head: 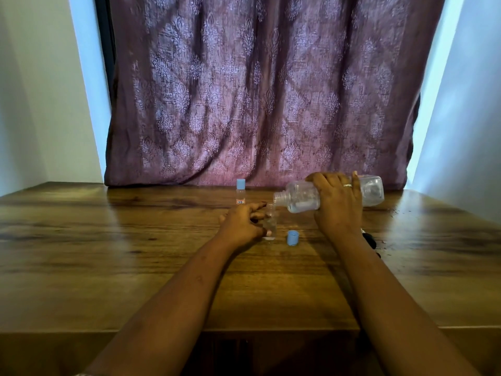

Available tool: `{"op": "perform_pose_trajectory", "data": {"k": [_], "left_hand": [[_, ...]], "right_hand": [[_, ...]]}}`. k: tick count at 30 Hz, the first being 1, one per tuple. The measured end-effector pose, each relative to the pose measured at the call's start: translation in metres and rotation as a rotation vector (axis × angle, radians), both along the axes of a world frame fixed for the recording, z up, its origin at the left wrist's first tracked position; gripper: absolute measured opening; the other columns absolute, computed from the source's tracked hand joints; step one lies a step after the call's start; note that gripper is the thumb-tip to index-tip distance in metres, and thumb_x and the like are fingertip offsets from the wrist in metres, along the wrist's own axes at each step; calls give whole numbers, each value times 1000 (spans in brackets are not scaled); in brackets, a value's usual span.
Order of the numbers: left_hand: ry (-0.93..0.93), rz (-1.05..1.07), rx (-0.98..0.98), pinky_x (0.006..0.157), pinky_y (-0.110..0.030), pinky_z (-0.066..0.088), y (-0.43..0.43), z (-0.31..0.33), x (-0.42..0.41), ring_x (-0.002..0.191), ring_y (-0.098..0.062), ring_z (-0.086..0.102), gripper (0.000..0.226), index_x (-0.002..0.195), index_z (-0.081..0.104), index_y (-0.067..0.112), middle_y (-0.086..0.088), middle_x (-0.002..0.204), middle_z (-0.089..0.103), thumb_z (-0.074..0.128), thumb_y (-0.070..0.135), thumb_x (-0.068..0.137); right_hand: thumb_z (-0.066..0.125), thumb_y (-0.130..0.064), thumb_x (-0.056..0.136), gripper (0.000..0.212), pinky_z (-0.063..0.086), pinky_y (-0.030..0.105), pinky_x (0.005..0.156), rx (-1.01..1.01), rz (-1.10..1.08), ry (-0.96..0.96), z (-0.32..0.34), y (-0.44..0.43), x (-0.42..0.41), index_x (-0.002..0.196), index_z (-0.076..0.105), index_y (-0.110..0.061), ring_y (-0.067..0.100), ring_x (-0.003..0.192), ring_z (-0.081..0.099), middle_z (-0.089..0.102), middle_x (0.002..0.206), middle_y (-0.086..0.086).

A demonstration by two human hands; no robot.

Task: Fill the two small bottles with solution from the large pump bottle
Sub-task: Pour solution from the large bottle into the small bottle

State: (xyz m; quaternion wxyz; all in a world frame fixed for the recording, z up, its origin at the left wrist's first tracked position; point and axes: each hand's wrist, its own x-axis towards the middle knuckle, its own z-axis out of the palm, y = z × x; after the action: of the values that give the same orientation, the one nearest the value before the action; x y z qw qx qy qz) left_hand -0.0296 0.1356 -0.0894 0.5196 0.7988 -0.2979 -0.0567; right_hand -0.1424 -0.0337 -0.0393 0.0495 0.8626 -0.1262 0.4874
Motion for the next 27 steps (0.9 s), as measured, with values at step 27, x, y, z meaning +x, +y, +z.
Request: {"op": "perform_pose_trajectory", "data": {"k": [27], "left_hand": [[-34, 28, 72, 113, -57, 42, 1, 5, -5, 124, -19, 64, 91, 137, 59, 33, 11, 126, 74, 79, 34, 48]], "right_hand": [[72, -3, 65, 46, 18, 50, 111, -4, 5, -6, -1, -2, 1, 105, 58, -22, 29, 107, 53, 63, 105, 2]]}}
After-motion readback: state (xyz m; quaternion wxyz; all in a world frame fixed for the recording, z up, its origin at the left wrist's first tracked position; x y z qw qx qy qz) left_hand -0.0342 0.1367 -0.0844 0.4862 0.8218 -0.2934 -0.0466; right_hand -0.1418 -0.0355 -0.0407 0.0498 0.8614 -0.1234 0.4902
